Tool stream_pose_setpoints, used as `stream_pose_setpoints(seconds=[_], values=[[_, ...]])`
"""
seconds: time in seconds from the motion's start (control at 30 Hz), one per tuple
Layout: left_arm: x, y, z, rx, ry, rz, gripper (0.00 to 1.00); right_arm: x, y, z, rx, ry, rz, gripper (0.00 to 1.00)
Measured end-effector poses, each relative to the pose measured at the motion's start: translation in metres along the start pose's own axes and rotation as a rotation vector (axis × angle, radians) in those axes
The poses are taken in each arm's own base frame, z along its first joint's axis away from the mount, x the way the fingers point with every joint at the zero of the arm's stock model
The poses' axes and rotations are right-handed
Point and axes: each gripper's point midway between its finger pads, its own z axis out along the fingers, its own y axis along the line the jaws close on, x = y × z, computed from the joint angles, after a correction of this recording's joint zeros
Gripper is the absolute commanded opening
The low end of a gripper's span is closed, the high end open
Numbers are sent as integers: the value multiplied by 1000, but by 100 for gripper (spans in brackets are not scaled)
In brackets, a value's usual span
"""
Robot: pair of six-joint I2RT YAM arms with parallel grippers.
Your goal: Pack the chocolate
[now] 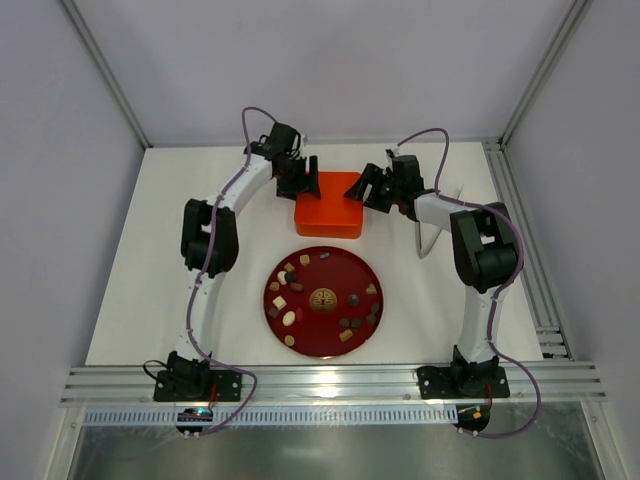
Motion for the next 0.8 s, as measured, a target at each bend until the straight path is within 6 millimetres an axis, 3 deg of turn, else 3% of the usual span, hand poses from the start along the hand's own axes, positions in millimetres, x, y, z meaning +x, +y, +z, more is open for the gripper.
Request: stream_pose_setpoints(seconds=[0.13,0.8], values=[[0,0,0,-5,-2,10,72,0,0,0,2,0,-3,75],[-1,-3,0,-110,-37,103,72,-3,-7,-1,29,-10,18,50]])
